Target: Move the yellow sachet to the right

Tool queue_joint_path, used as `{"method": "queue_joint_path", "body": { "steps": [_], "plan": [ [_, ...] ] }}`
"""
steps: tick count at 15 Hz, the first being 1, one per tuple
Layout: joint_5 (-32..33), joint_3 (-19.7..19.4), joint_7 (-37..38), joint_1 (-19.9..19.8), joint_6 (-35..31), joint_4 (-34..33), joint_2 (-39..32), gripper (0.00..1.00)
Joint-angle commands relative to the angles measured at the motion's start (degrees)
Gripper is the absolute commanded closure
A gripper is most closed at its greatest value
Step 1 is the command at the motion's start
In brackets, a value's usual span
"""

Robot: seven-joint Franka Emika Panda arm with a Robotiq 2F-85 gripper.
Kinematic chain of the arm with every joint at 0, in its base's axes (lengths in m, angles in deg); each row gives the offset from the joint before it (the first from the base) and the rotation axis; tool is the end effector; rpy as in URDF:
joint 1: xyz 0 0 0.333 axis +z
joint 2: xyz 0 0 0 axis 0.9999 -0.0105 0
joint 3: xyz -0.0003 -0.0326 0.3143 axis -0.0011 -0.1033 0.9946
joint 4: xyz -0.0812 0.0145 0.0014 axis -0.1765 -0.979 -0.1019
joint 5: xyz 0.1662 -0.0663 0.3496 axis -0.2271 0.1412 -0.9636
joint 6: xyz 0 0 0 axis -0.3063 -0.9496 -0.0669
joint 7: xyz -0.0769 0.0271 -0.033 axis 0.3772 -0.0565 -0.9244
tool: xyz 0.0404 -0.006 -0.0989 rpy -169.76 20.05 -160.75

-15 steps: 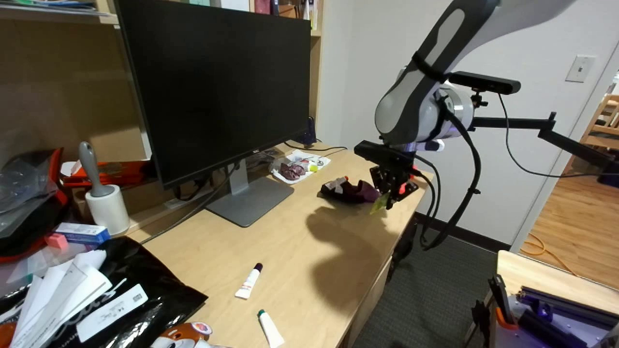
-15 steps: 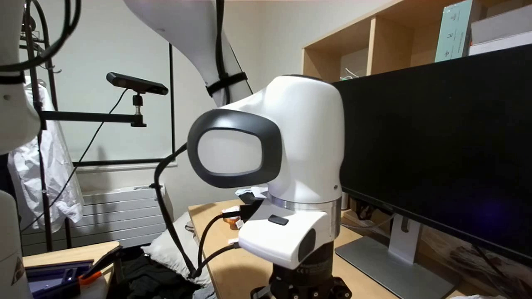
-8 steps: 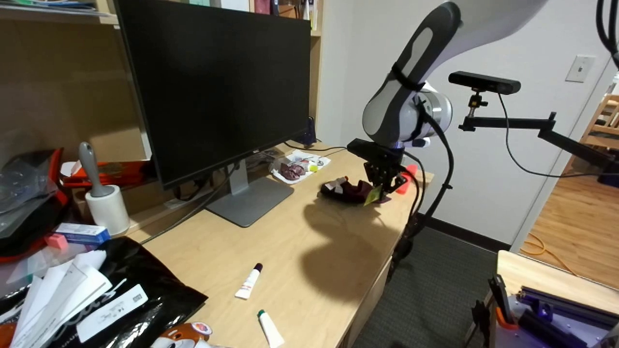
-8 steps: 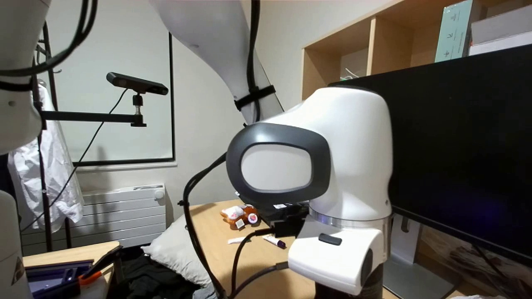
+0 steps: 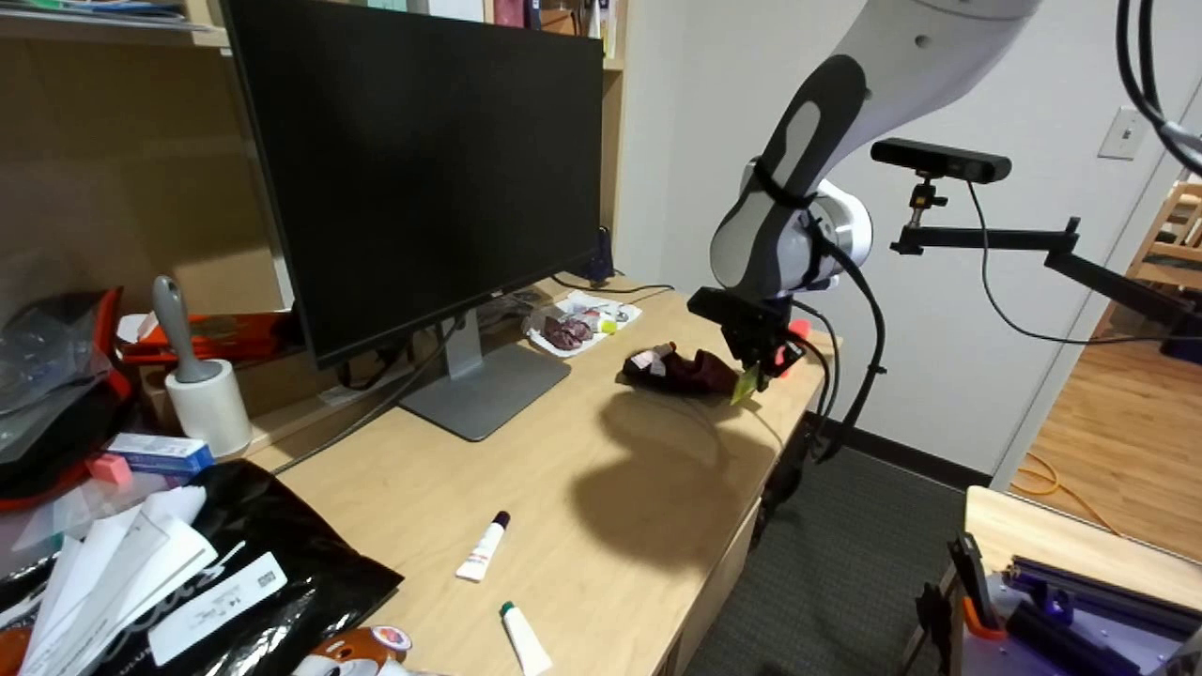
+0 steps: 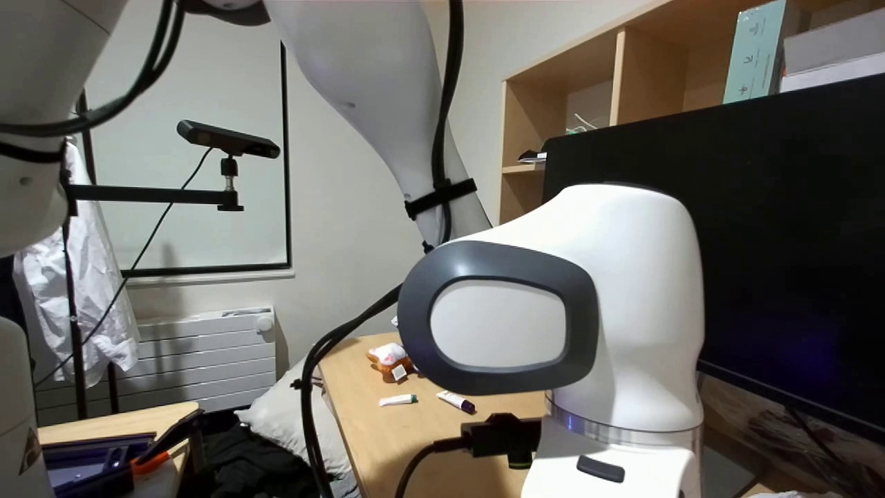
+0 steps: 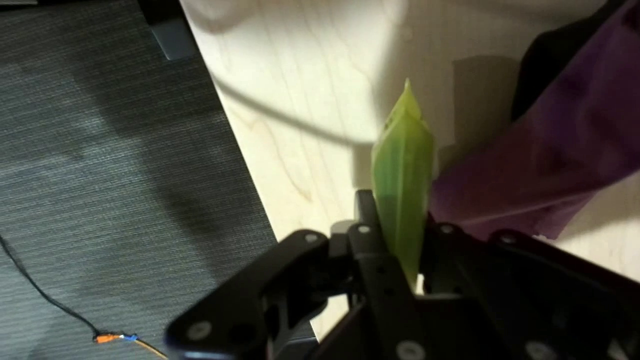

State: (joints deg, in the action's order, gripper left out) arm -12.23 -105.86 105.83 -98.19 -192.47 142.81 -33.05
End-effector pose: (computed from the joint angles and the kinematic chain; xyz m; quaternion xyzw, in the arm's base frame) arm 0.4400 -0.3127 0.1736 0.6045 -0.7922 0.0390 0.0736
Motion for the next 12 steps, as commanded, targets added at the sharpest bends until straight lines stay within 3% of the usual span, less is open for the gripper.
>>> {"method": "queue_joint_path", "body": {
  "steps": [1, 4, 6, 7, 9, 12],
  "plan": [
    [-1.60, 2.87, -4.36, -2.58, 2.34, -2.48, -1.26, 0.90],
    [-1.39, 4.31, -7.53, -3.71, 4.13, -3.97, -2.74, 0.87],
    [-0.67, 4.13, -9.05, -3.74, 4.36, -4.85, -3.74, 0.90],
    [-0.67, 4.08, -9.85, -3.79, 3.99, -5.14, -4.09, 0.59],
    [-1.11, 4.15, -11.45, -4.12, 3.62, -5.58, -4.32, 0.52],
    [-2.10, 4.73, -13.56, -4.88, 3.09, -5.23, -3.04, 0.34]
  ]
}}
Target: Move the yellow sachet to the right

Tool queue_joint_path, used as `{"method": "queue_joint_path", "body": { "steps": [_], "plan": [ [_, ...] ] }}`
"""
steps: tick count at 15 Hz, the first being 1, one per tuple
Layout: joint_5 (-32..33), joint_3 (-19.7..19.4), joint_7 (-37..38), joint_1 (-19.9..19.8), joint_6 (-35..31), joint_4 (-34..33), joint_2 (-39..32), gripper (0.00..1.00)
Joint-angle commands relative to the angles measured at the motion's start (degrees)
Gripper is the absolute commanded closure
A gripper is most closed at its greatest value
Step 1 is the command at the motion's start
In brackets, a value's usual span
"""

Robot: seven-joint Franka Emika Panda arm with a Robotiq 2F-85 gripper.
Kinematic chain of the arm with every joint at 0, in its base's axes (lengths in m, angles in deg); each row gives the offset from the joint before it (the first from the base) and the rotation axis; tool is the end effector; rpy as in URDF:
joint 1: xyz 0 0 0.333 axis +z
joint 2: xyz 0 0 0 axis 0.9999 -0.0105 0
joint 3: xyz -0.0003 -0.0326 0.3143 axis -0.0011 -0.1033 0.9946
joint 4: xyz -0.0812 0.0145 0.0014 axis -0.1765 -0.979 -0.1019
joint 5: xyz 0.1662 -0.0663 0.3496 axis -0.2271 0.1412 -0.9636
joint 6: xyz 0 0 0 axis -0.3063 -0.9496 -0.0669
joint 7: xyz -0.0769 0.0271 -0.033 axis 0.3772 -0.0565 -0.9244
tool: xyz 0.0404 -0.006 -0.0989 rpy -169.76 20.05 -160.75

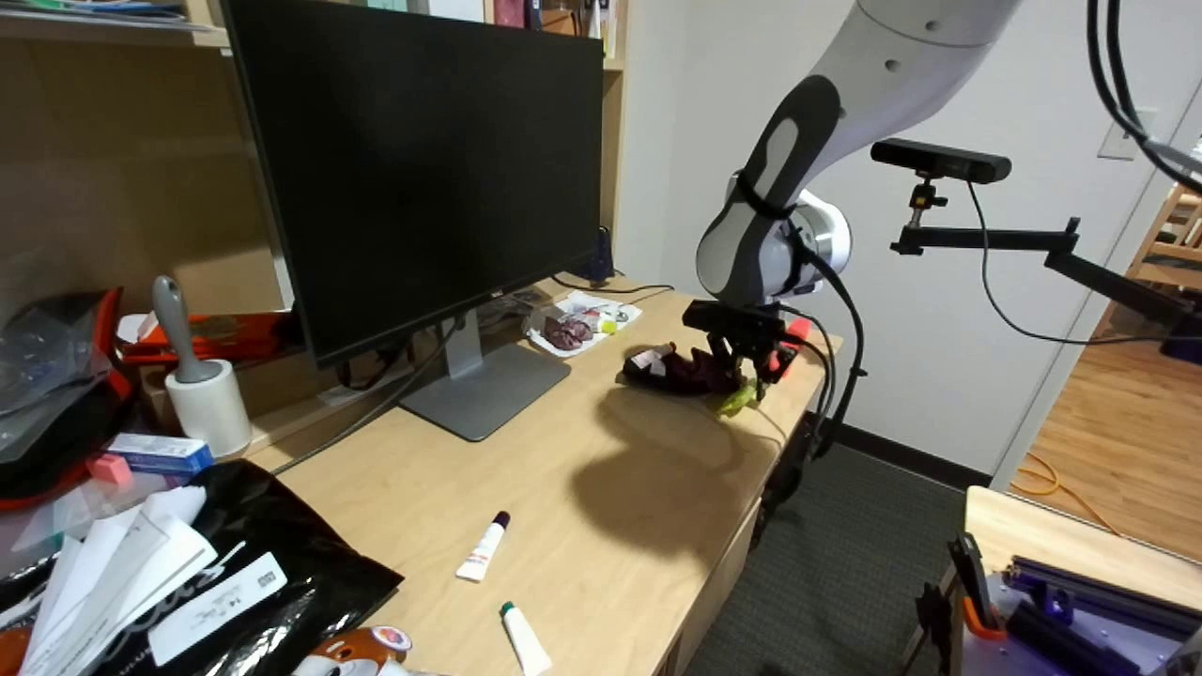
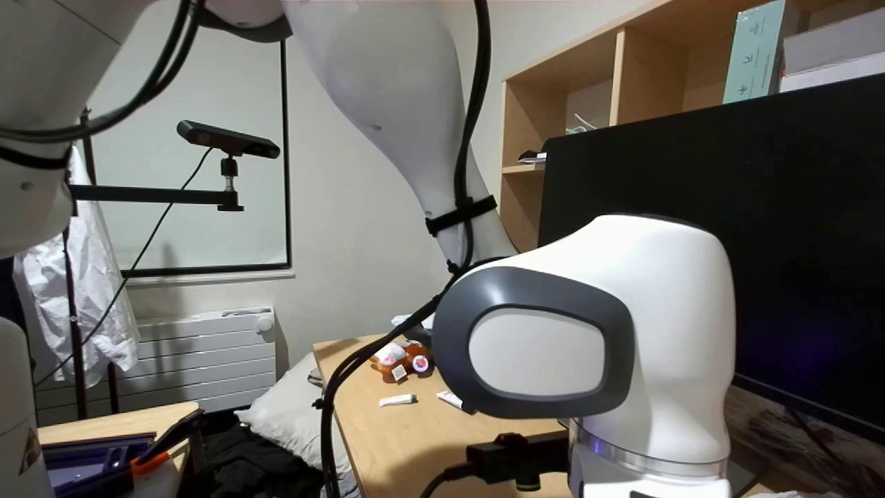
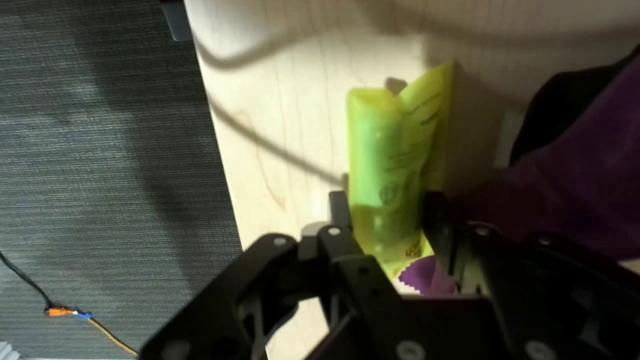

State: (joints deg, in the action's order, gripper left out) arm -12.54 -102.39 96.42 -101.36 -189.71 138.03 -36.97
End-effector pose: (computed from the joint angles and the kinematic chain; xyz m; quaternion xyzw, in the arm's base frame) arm 0.4566 -0.3180 0.1556 0.6694 -0.7387 0.0130 0.0779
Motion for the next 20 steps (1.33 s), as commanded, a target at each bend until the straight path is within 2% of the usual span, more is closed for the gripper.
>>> {"method": "queue_joint_path", "body": {
  "steps": [1, 5, 8, 11, 15, 19, 20],
  "plan": [
    [-2.14, 1.52, -4.95, -1.95, 0.35, -0.23, 1.30, 0.27],
    [-2.47, 0.32, -2.92, -0.51, 0.27, 1.06, 2.47, 0.01],
    [-4.41, 0.46, -0.65, 0.16, 5.15, 3.77, 5.95, 0.00],
    [-6.62, 0.73, 0.28, 0.79, 6.57, 8.89, 11.52, 0.00],
    [-12.17, 3.94, -0.33, 1.48, 3.93, 17.39, 21.41, 0.00],
    [-13.97, 9.22, 3.31, 5.45, -0.80, 24.15, 28.28, 0.00],
    [-15.07, 11.42, 4.88, 7.01, -3.88, 25.59, 29.06, 0.00]
  ]
}}
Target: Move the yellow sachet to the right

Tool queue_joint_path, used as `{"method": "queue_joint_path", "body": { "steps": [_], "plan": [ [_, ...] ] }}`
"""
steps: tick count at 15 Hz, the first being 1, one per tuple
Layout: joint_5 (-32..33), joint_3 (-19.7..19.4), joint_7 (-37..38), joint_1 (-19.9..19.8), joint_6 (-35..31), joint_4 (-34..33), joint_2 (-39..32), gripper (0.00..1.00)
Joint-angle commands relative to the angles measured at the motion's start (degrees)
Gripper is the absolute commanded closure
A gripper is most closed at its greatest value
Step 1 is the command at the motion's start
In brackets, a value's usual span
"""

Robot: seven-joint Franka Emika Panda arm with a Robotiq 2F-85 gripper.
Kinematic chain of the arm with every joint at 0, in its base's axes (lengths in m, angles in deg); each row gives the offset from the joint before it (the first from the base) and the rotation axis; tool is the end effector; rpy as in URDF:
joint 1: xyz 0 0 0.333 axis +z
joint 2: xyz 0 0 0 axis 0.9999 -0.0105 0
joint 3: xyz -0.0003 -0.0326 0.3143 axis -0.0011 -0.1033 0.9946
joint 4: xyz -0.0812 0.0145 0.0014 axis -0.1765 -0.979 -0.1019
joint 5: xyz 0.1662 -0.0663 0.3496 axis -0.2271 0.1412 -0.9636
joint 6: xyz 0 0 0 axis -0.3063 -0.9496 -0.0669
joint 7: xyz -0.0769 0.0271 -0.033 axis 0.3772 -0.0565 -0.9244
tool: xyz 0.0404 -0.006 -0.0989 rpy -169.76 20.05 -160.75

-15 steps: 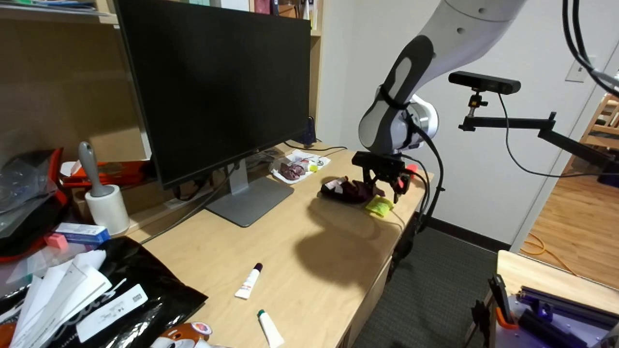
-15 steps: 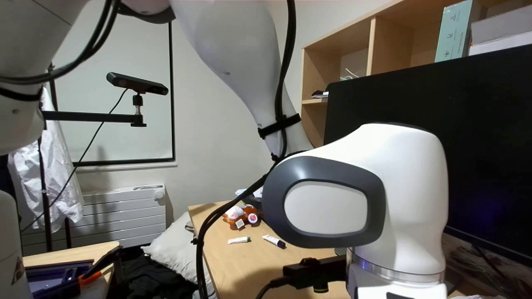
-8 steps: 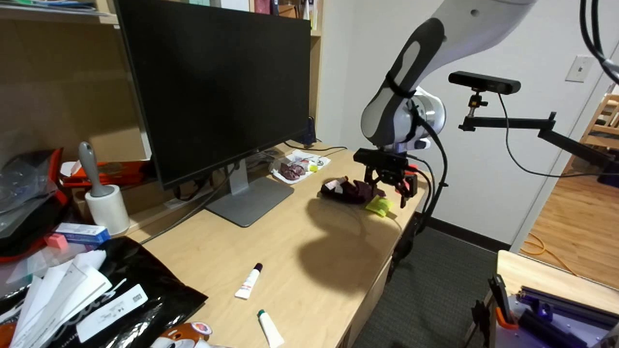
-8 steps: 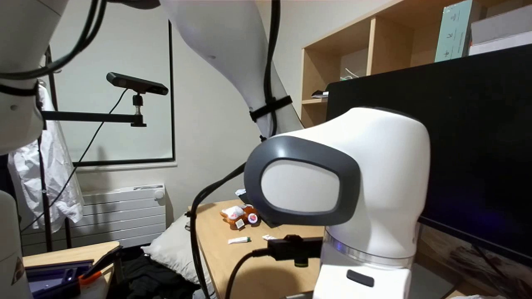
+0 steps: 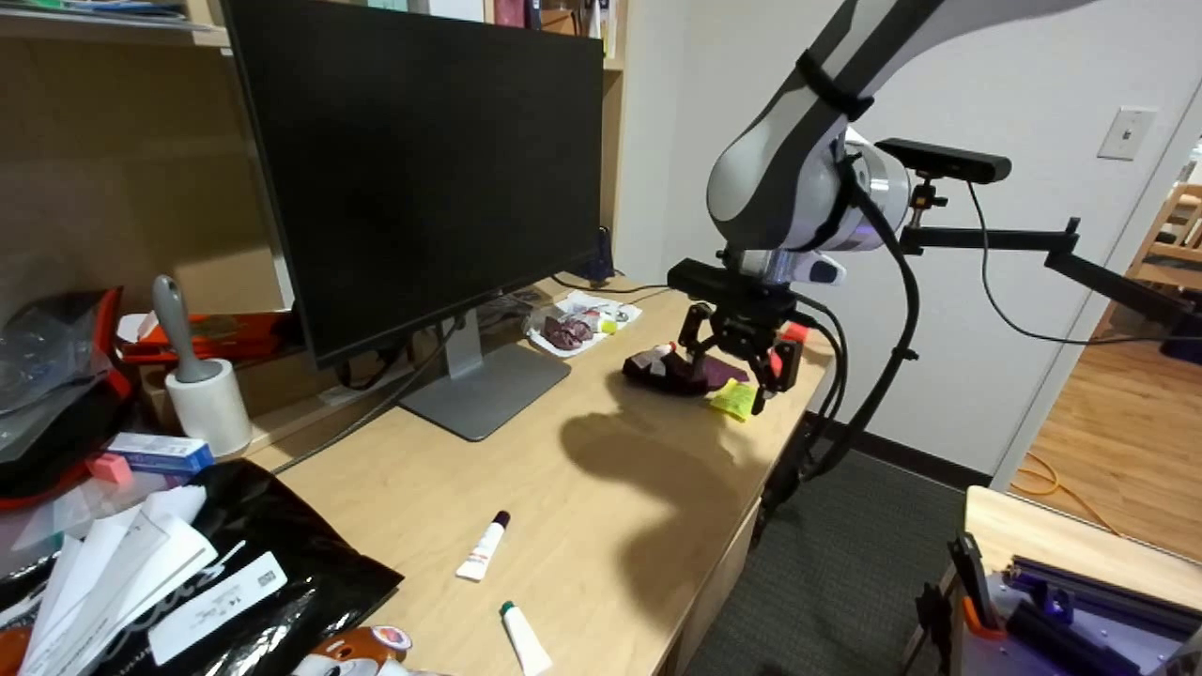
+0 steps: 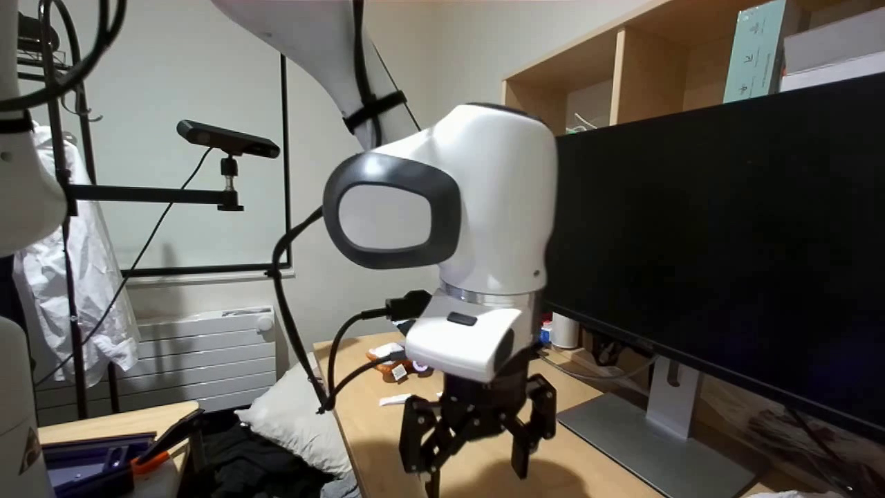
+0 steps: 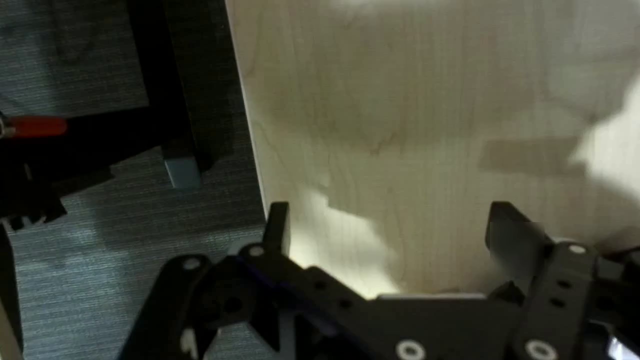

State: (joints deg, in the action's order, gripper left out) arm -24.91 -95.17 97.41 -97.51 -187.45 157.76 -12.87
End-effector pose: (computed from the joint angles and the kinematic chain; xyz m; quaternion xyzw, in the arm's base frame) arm 0.4226 -0.1880 0.2326 -0.6487 0.7589 0.0232 0.0524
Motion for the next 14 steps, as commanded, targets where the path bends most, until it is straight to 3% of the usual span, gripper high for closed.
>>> {"method": "queue_joint_path", "body": {
  "steps": [1, 2, 4, 5, 6, 7, 10, 14],
  "plan": [
    [-2.44, 5.91, 4.50, 4.32, -6.93, 6.47, 5.65, 0.00],
    [3.75, 7.20, 6.28, 5.95, -1.12, 5.04, 4.81, 0.00],
    [3.86, 10.97, 6.03, 8.50, 2.87, 2.86, 4.17, 0.00],
    [6.43, 12.13, 8.01, 9.78, 2.50, 2.56, 4.02, 0.00],
    [-2.48, 13.89, 9.79, 10.59, -6.31, 4.30, 5.26, 0.00],
    [1.98, 12.58, 7.88, 9.29, -1.27, 3.35, 3.99, 0.00],
    [-0.99, 14.36, 9.71, 10.74, -5.44, 3.36, 4.11, 0.00],
    [6.52, 13.45, 3.20, 9.86, 11.07, -3.01, 3.61, 0.00]
  ]
}}
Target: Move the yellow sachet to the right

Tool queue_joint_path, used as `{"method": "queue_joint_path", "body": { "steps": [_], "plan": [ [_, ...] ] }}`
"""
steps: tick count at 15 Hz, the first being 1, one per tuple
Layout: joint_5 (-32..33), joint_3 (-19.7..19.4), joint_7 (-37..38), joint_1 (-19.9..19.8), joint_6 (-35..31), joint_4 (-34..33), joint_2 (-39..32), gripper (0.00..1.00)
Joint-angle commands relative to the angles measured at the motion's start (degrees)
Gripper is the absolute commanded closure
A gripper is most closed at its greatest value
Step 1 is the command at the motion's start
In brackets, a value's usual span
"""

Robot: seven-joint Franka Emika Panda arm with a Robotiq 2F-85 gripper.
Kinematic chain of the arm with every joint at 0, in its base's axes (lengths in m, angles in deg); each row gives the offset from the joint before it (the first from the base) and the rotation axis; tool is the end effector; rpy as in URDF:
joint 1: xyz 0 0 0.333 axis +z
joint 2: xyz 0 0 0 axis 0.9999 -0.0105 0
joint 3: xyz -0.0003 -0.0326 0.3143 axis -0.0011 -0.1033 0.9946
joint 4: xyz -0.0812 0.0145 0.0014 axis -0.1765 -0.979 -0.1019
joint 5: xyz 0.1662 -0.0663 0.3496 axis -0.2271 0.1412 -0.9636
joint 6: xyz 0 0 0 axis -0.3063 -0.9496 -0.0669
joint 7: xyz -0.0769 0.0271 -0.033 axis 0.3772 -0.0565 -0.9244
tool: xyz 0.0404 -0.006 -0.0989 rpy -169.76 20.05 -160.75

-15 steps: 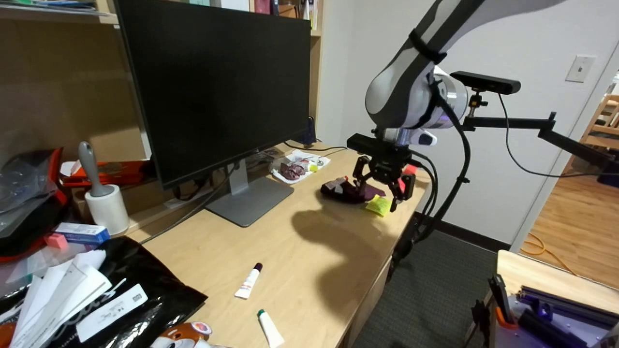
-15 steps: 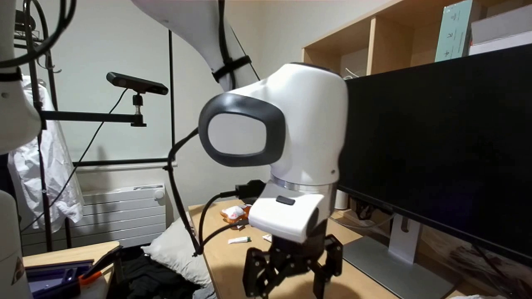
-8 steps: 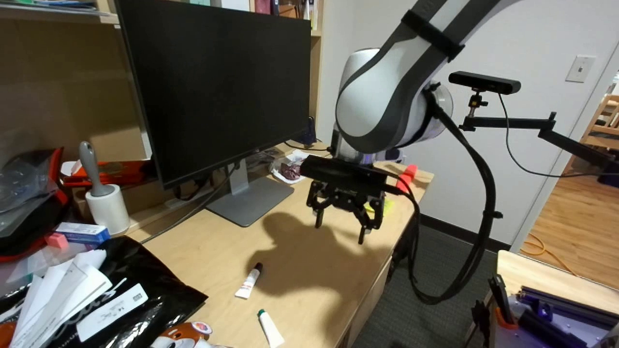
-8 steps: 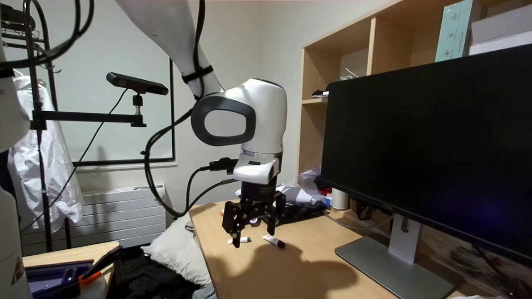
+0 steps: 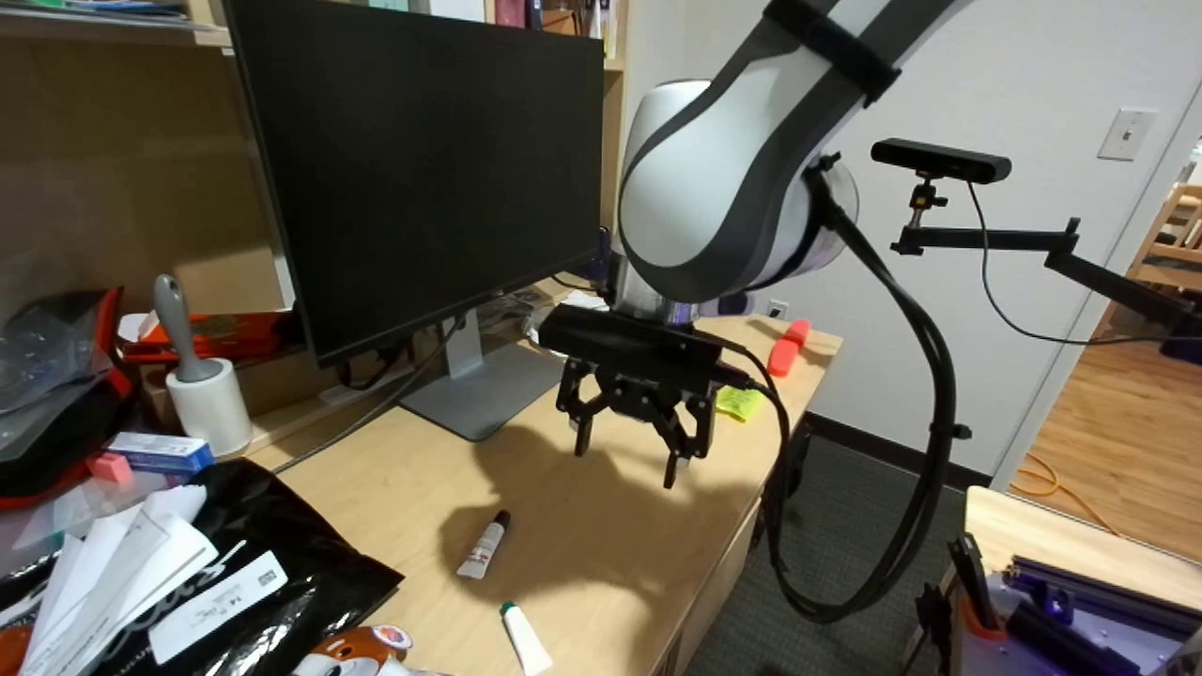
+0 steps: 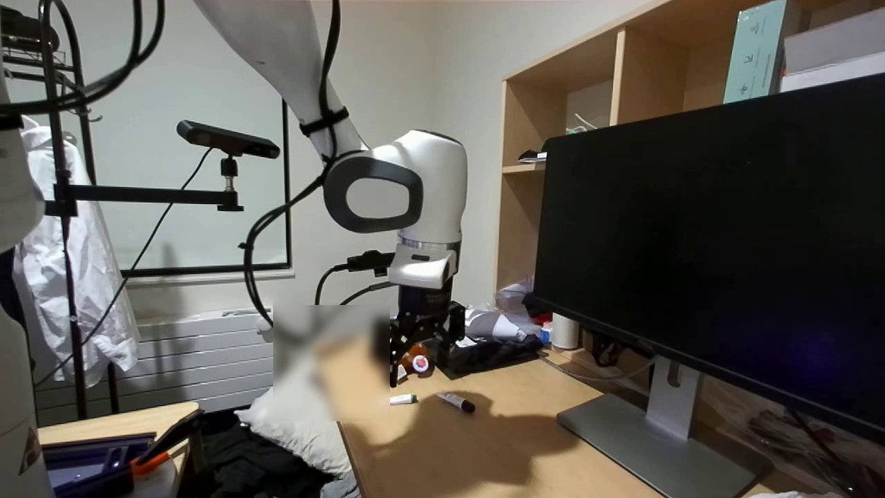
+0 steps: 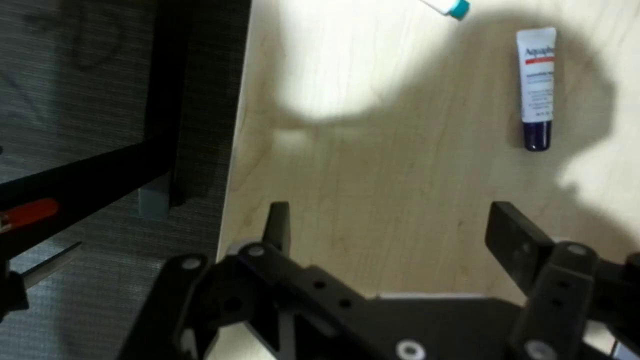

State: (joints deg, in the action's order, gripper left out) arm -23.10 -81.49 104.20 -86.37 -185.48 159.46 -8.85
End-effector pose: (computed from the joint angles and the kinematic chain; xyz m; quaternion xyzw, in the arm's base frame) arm 0.4532 0.0106 0.2495 -0.7688 0.6358 0.0437 0.0527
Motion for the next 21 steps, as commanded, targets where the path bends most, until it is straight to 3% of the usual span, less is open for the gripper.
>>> {"method": "queue_joint_path", "body": {
  "steps": [1, 5, 7, 8, 11, 13, 21],
  "plan": [
    [6.82, -0.45, -4.48, -1.41, 12.72, -6.64, -0.76, 0.00],
    [12.51, -0.73, -9.87, -1.75, 25.78, -14.59, -2.90, 0.00],
    [21.14, -0.90, -6.50, -1.03, 25.53, -15.36, -3.07, 0.00],
    [15.91, -0.69, -7.21, -1.44, 24.65, -13.57, -1.44, 0.00],
    [16.73, -0.71, -7.04, -1.41, 24.63, -13.86, -1.70, 0.00],
    [15.16, -0.15, -13.18, -1.44, 24.85, -13.16, -1.49, 0.00],
    [25.68, -1.44, -33.71, -2.26, 27.99, -17.44, -3.28, 0.00]
  ]
}}
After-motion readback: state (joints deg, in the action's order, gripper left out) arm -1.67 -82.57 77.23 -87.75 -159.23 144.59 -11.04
